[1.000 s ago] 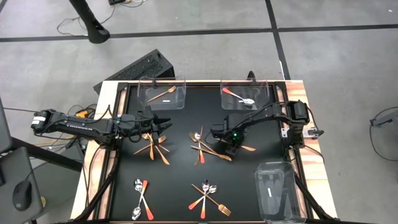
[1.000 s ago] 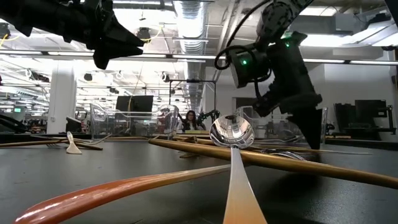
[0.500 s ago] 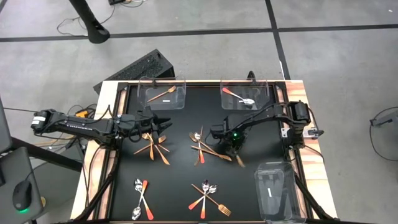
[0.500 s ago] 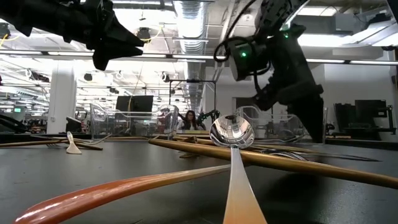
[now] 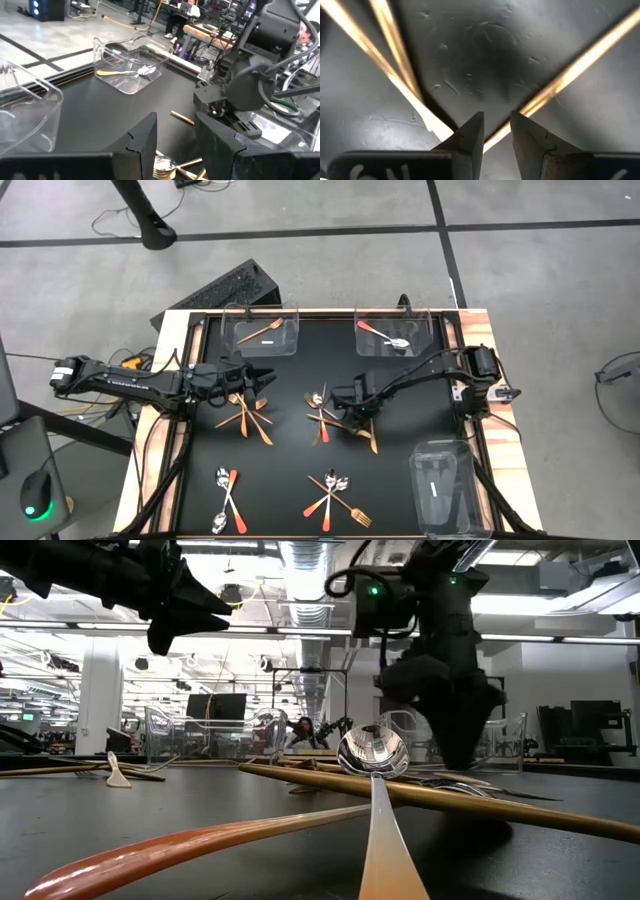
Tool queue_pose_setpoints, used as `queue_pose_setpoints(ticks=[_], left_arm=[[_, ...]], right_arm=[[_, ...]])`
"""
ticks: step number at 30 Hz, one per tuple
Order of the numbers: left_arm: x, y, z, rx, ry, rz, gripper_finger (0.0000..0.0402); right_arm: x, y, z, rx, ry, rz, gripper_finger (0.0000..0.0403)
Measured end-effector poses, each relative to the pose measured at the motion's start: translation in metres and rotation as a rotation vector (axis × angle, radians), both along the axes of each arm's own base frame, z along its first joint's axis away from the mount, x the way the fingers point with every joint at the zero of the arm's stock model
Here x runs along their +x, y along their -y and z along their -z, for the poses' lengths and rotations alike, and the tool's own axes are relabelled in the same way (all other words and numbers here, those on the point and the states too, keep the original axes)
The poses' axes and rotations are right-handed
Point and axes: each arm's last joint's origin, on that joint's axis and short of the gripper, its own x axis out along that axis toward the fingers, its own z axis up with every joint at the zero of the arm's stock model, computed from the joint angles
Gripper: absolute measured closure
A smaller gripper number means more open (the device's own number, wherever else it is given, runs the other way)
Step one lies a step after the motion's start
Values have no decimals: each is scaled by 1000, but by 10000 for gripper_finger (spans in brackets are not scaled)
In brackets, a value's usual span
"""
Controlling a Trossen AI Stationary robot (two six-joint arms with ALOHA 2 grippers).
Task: Sort silverware by color (type)
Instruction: Put the gold table knife into the bottom left transparent bin
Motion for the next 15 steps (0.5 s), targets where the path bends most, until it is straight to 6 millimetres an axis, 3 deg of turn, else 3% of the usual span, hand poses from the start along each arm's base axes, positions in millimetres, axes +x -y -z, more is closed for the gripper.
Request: queue_pose_setpoints(ticks=[5, 11, 15], left_arm=[[0, 0, 0, -6, 2, -1, 284], [0, 0, 0, -47, 15, -8, 284], [0, 0, 1, -54, 11, -12, 284]], right_arm=[[-5, -1, 0, -2, -51, 52, 285], [-7, -5, 0, 3, -88, 357, 285], [-2, -12, 3, 11, -49, 368, 285]])
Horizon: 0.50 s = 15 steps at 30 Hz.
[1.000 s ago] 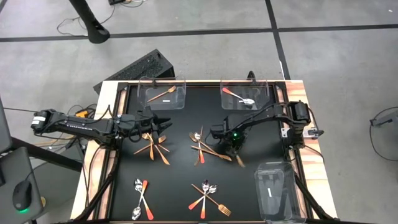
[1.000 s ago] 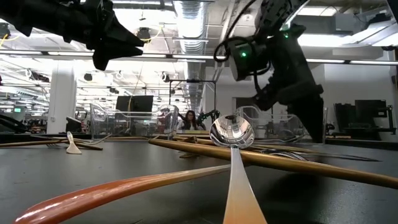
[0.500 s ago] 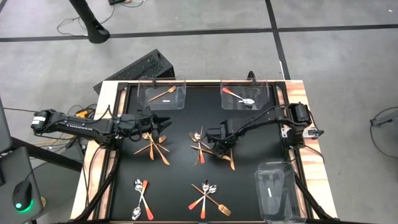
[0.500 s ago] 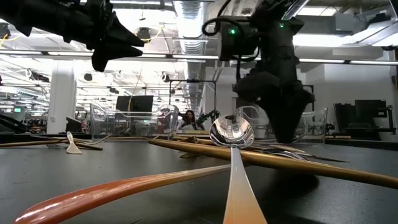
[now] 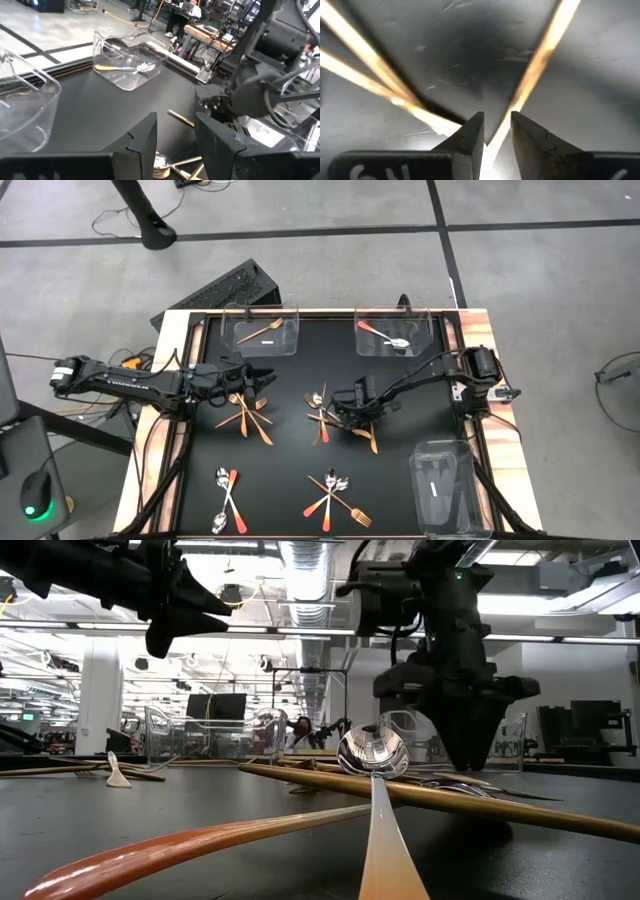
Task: Sort silverware by color (type)
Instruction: Put the gold table knife into the bottom left transparent bin
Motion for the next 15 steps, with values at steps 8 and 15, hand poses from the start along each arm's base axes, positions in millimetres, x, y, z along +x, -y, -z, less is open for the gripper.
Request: queue_pose_setpoints(ticks=[8, 15], left_arm=[[0, 0, 1, 18, -16, 1, 284], [0, 0, 1, 19, -17, 2, 284]], right_arm=[[-1, -8, 13, 19, -73, 18, 285], [-5, -10, 7, 9, -84, 46, 285]])
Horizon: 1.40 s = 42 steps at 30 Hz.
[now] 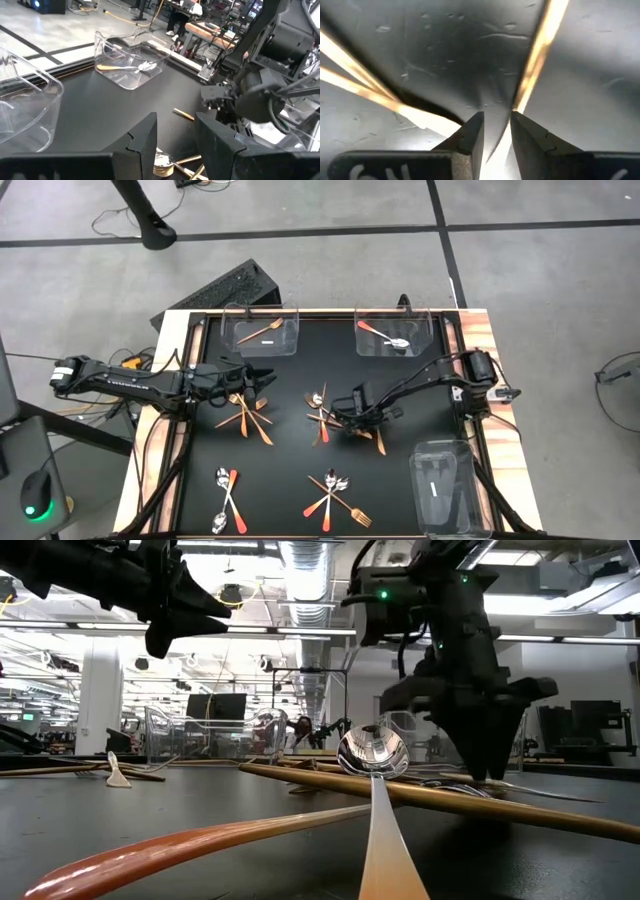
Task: Sort silverware by color (type)
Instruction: Put the gold table knife into the bottom left transparent bin
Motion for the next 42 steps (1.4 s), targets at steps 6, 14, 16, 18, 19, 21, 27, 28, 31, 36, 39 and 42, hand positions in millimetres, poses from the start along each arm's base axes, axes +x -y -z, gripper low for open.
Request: queue_pose_setpoints(ticks=[6, 14, 16, 18, 19, 21, 27, 28, 31, 36, 39, 42], left_arm=[[0, 0, 0, 9, -3, -3, 284], [0, 0, 1, 16, -22, -9, 284], [-1, 0, 2, 19, -32, -7, 284], [-1, 0, 2, 20, -32, -7, 284], [-1, 0, 2, 20, -32, -8, 284], [-1, 0, 2, 19, -32, -7, 284], [-1, 0, 2, 18, -33, -3, 284], [-1, 0, 2, 17, -32, -2, 284], [-1, 0, 2, 20, -33, -1, 284], [-1, 0, 2, 30, -37, 1, 284], [-1, 0, 2, 31, -37, 1, 284], [-1, 0, 2, 33, -37, 2, 284]], right_arm=[[-2, 0, 0, 3, -21, -12, 285], [-5, 7, 3, -36, -44, -42, 285], [-7, 10, 10, -26, -32, -34, 285], [-9, 12, 14, -3, -15, -28, 285], [-9, 13, 16, 6, -10, -28, 286], [-10, 13, 20, 18, 6, -37, 291], [-10, 13, 23, 23, 17, -70, 349], [-10, 13, 23, 16, 17, -77, 362], [-11, 13, 23, -30, 12, -75, 390], [-11, 13, 23, -53, 3, -91, 392], [-11, 13, 14, -50, 3, -124, 392], [-9, 14, -1, -65, 1, -139, 395]])
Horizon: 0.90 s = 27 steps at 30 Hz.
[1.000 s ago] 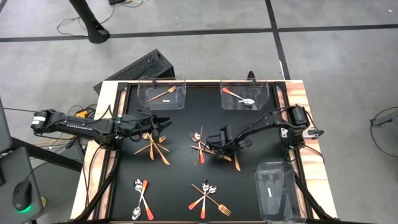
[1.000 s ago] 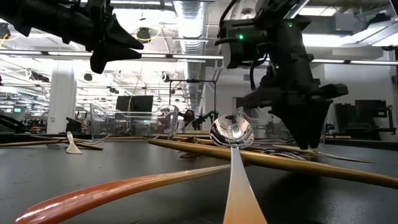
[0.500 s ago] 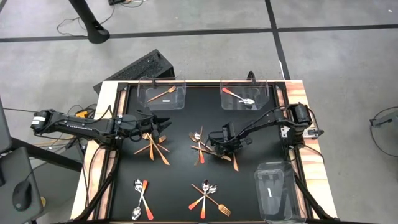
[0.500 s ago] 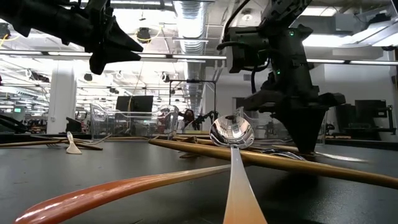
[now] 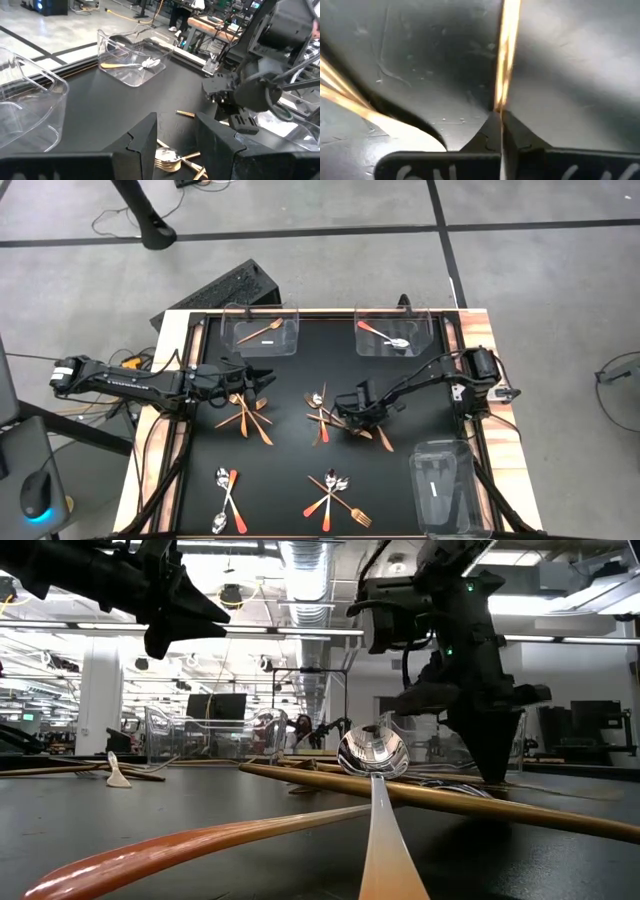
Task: Sort silverware by color (type)
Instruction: Put the gold table knife into the bottom left transparent bin
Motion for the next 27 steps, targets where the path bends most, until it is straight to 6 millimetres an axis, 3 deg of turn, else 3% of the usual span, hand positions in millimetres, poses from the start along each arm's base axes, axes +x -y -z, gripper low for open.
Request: queue_pose_setpoints(ticks=[4, 9, 12, 17, 27], left_arm=[[0, 0, 0, 19, -7, 5, 284], [0, 0, 0, 20, -8, 5, 284], [0, 0, 0, 43, -16, 6, 284], [0, -2, 0, 99, -37, -5, 284], [0, -2, 0, 51, -21, 0, 284]], right_arm=[[-1, 1, -40, -11, 42, -9, 395], [-15, -7, -85, -5, 59, -34, 395], [-26, -9, -101, -2, 101, -56, 395], [-18, 4, -95, -74, 176, -11, 373], [23, 40, -28, -89, 112, 22, 300]])
